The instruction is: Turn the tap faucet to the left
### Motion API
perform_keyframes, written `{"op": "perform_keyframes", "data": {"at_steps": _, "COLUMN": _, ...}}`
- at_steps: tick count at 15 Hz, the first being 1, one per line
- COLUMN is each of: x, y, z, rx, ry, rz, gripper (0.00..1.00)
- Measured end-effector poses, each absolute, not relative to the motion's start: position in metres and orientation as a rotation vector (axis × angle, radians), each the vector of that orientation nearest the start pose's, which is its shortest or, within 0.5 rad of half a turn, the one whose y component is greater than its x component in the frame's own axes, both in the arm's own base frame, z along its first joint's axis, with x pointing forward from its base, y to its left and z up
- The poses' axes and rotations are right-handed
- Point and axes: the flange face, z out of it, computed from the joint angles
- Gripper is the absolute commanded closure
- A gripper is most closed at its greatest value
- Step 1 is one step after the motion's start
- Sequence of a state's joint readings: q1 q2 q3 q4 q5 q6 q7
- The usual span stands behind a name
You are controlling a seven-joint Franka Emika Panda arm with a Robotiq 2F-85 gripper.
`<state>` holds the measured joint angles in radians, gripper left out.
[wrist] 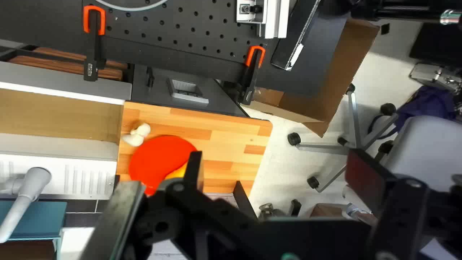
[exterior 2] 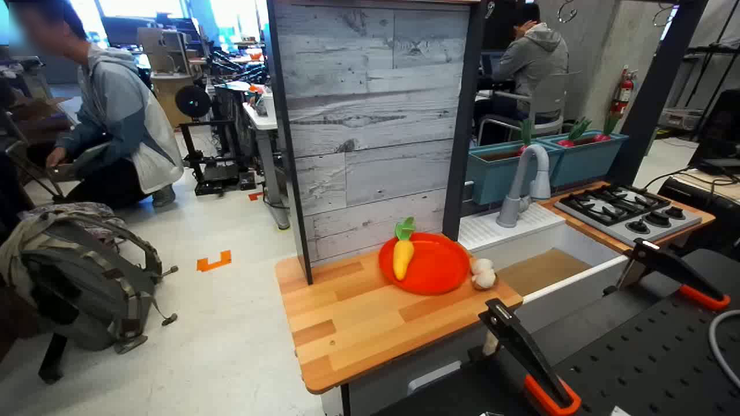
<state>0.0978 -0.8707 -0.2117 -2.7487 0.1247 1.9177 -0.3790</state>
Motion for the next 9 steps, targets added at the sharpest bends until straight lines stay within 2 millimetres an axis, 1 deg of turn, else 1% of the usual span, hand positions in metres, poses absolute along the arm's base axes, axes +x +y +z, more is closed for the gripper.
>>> {"op": "perform_keyframes", "data": {"at_steps": 6, "x": 0.296, "y": -0.023, "z": 0.4562, "rx": -2.841, "ry": -0.422, "rz": -0.126, "gripper": 0.0}}
{"op": "perform_keyframes", "data": {"at_steps": 9, "x": 0.3043, "y": -0.0283, "z": 0.4575, "rx": -2.852, "ry": -0.394, "rz": -0.201, "gripper": 0.0}}
